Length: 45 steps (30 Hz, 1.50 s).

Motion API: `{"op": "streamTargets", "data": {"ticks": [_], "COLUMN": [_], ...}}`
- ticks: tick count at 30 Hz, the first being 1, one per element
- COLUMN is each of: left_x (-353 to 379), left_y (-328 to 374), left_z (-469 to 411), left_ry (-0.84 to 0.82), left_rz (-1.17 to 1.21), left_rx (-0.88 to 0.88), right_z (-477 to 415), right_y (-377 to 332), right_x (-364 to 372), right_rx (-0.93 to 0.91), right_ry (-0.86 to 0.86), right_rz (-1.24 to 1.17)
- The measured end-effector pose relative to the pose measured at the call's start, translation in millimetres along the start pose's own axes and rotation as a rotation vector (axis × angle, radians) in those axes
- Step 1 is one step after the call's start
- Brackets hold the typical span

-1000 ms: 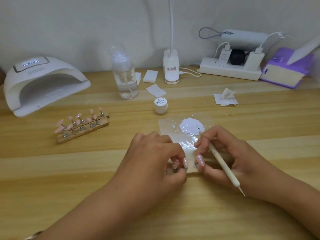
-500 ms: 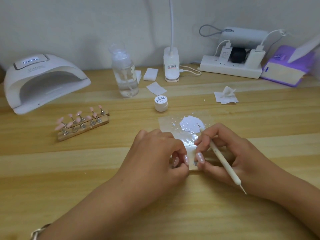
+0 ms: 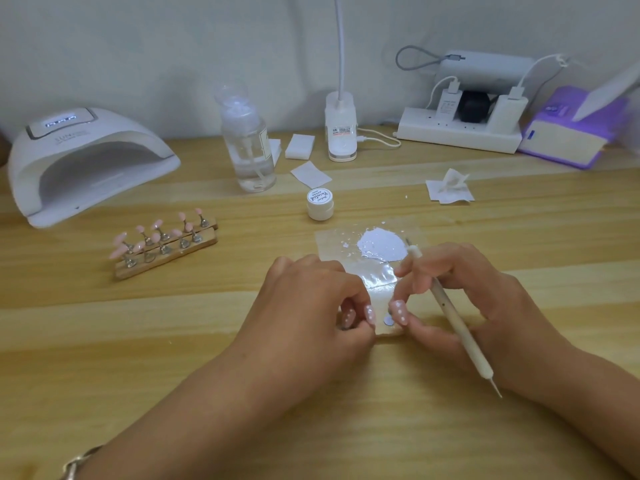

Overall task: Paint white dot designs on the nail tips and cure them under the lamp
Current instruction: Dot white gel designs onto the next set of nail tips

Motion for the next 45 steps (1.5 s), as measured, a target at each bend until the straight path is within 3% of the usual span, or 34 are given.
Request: {"op": "streamTargets", "data": {"ticks": [5,14,23,26,28,33,39,45], "left_x": [-5,-15,-25,-30,-35,-40,-40,-42], "left_y": [6,16,8,-5,-14,-25,-38,-49], "left_z": [3,0,0,-1,0,3,7,6], "left_ry": [0.102,0.24,0.266,0.275,0.304,0.324,0.325,0.34], "left_rz": [-0.016,0.402,0.542,0.635,0.725,0.756,0.767,0.818], "left_rx": [0.069,0.092,0.07,0.002,-0.066,-0.154,-0.243,-0.314], "right_z": [-1,1,-8,-23,-38,-46,-36,-64], "right_y": [-6,-5,-2,9,21,51,64,67], "right_x": [-6,-14,-18,-37,-51,-31,-29,-80], "right_rx": [-0.051,-0.068,0.001,0.069,0.084,-0.192,-0.285,-0.149], "right_ry": [0.103,0.272,0.218,0.225,0.184,-0.082,-0.017,0.216], "right_rz": [0.003,-0.08,-0.135,0.019,0.268,0.909,0.911,0.907]}}
Point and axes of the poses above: each hand's wrist, its own z-axis away from the middle knuckle, its own x-axis out of the palm, y = z × x, the point moved 6 cm from there along -z, towards the middle knuckle, and after that the axes turned 8 degrees about y, right-handed, at the moved point
